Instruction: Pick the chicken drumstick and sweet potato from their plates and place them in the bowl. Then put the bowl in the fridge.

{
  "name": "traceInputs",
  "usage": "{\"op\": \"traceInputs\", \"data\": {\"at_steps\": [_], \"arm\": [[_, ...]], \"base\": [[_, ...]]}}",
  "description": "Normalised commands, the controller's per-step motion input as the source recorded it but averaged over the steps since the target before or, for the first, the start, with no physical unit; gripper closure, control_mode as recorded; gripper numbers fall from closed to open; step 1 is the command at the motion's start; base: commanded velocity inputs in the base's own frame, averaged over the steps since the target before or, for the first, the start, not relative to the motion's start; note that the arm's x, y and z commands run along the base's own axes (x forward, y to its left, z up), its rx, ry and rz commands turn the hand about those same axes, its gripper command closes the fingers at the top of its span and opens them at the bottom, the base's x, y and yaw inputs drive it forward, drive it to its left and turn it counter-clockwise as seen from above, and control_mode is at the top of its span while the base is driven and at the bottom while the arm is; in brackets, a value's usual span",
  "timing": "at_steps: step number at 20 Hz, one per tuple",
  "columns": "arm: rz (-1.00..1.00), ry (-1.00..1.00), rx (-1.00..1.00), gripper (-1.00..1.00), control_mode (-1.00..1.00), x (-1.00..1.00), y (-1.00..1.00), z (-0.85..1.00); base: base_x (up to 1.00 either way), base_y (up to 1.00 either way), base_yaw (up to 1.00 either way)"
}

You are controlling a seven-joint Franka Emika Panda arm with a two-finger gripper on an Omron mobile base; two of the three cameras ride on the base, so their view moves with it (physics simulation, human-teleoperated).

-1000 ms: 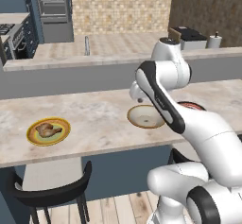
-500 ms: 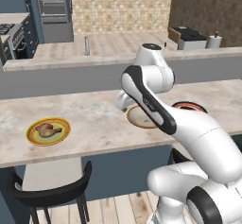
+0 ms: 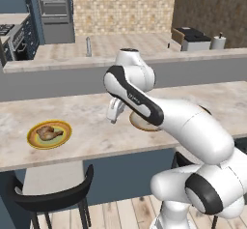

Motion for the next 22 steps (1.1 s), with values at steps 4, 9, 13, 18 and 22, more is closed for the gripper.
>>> {"op": "traceInputs", "data": {"at_steps": [4, 9, 13, 18, 22], "arm": [[0.19, 0.08, -0.15, -1.00, -1.00, 0.18, 0.61, -0.15], [0.08, 0.04, -0.12, -1.00, -1.00, 0.19, 0.55, -0.11], [0.00, -0.04, -0.13, -1.00, -1.00, 0.12, 0.47, -0.17], [-0.09, -0.16, -0.02, -1.00, -1.00, 0.06, 0.28, -0.28], [-0.14, -0.20, 0.02, -1.00, -1.00, 0.16, 0.14, -0.32]], "base": [[0.00, 0.00, 0.00], [0.00, 0.00, 0.00], [0.00, 0.00, 0.00], [0.00, 0.00, 0.00], [0.00, 0.00, 0.00]]}}
